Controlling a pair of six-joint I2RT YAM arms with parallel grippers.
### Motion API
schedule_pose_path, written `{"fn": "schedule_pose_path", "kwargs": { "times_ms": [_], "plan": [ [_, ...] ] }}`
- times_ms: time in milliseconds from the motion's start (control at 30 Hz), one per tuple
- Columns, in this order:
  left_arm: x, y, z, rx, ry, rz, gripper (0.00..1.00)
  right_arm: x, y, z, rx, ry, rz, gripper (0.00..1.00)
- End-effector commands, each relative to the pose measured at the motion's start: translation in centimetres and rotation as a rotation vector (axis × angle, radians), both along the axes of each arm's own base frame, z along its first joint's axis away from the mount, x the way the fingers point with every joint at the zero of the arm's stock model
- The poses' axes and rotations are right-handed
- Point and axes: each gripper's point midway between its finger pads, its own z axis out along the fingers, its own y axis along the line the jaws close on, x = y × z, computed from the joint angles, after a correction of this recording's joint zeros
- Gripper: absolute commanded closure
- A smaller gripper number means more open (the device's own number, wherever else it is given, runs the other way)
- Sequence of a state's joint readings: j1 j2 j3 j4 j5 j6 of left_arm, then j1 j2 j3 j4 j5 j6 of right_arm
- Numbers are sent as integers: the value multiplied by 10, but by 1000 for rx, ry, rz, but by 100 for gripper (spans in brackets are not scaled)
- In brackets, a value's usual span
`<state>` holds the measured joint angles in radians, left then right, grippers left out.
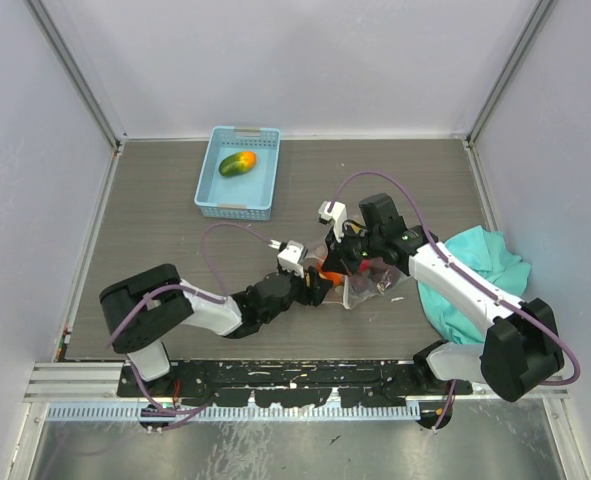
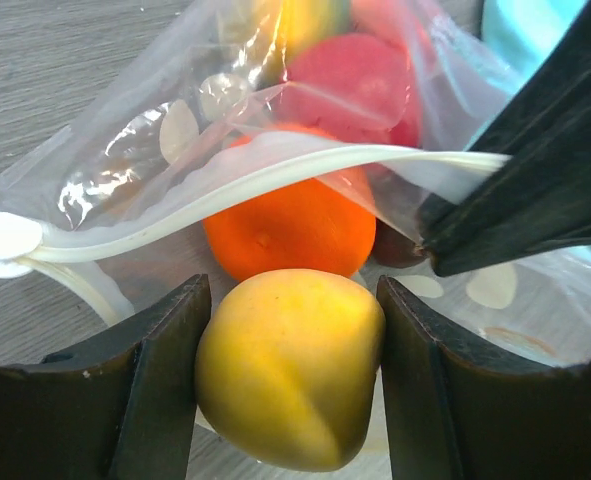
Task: Open the zip-top bag and remove the fake food
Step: Pick up the fake fruit from the zipper food storage bag.
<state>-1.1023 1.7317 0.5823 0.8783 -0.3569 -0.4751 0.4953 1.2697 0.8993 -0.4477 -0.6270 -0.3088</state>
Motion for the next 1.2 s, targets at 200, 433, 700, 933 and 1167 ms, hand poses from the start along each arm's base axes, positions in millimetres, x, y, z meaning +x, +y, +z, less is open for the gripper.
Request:
{"fn": "schedule_pose_path", "kwargs": {
  "times_ms": [200, 433, 700, 933, 1167],
  "plan": [
    [-21, 7, 44, -234, 90, -8, 82, 5, 6, 16, 36, -42, 18, 99],
    [-31, 19, 50, -248, 153, -3, 82, 5, 6, 16, 37, -41, 19, 99],
    [-38, 31, 58, -247, 168, 0, 82, 5, 6, 16, 37, -41, 20, 99],
    [-38, 43, 63, -227, 168, 13, 82, 5, 6, 16, 35, -43, 22, 99],
    [-36, 57, 83, -231, 133, 23, 82, 5, 5, 16, 34, -45, 21, 99]
  ]
}}
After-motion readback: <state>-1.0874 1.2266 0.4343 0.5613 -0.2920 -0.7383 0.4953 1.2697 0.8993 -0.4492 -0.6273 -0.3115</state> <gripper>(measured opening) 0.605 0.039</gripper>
